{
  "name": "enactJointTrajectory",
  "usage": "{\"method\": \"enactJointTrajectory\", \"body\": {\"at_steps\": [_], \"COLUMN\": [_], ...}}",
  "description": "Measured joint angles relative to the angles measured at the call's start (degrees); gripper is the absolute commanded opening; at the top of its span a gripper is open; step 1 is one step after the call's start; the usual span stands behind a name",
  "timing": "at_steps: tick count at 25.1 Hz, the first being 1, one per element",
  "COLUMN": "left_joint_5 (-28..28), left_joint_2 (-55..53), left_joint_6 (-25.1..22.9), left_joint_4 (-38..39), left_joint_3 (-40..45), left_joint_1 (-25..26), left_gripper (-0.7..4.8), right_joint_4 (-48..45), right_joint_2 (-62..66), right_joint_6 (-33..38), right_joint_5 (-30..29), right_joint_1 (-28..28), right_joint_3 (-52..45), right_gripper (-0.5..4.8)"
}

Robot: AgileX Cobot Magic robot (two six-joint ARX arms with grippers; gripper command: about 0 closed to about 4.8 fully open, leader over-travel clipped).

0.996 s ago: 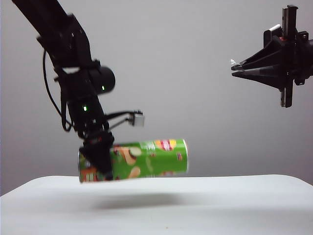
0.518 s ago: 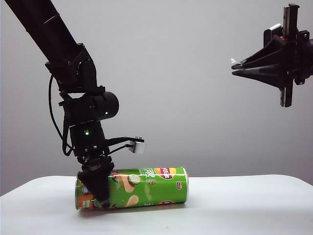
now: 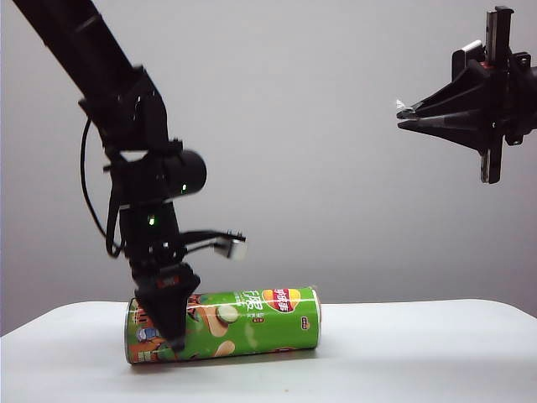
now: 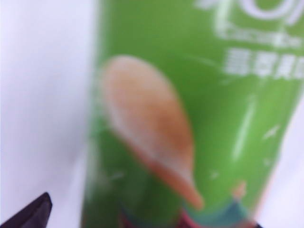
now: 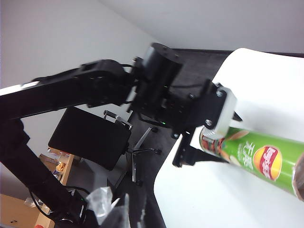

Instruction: Pick up the green tub of chips from the desk, push the transparent container that's holding the chips and has slipped out back in, and finally put the chips back on the desk.

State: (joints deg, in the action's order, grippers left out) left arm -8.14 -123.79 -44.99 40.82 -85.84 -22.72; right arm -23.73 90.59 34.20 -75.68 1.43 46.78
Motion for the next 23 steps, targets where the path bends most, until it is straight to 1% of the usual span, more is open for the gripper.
{"method": "enactJointTrajectory", "body": {"at_steps": [1,4,6,7,8,12,15,17,18,21,22,23], "left_joint_5": [1.42,1.75,2.14,2.62,3.43,6.60,8.31,10.05,11.08,11.78,11.85,11.80], "left_joint_2": [1.84,4.92,7.93,10.23,11.85,18.23,23.21,27.56,30.25,36.46,40.09,42.25], "left_joint_6": [0.24,1.33,2.10,2.23,2.40,4.76,7.30,9.14,10.14,12.11,14.21,15.69], "left_joint_4": [0.09,1.22,5.77,9.88,12.46,20.11,23.89,25.16,25.16,24.81,24.72,24.65], "left_joint_3": [-0.02,-0.09,-0.13,-0.11,-0.11,-0.13,-0.04,-0.04,-0.04,-0.20,-0.17,0.00], "left_joint_1": [-0.17,-0.26,-0.17,-0.13,-0.15,-0.15,-0.11,-0.07,-0.07,-0.04,0.17,0.57], "left_gripper": [4.79,4.79,4.79,4.79,4.79,4.79,4.79,4.79,4.79,4.79,4.79,4.79], "right_joint_4": [0.00,-0.02,-0.02,-0.02,-0.02,0.46,3.15,6.99,9.88,20.06,28.94,33.46], "right_joint_2": [0.02,0.00,0.00,0.00,0.00,-0.35,-2.73,-6.14,-8.48,-14.88,-18.93,-20.70], "right_joint_6": [0.00,0.00,0.00,0.00,0.04,0.76,0.50,-1.51,-3.37,-10.16,-15.67,-18.27], "right_joint_5": [0.00,-0.02,-0.15,-0.66,-0.81,-2.29,-1.44,2.21,5.18,13.73,19.41,21.40], "right_joint_1": [0.00,0.02,0.02,0.02,0.02,0.07,0.44,0.92,1.33,2.19,2.21,2.19], "right_joint_3": [0.00,-0.02,-0.02,0.00,0.00,-0.02,-0.04,-0.04,-0.02,0.02,0.15,0.13], "right_gripper": [0.39,0.39,0.35,0.04,-0.08,-0.09,-0.09,-0.09,-0.09,-0.09,-0.09,-0.09]}}
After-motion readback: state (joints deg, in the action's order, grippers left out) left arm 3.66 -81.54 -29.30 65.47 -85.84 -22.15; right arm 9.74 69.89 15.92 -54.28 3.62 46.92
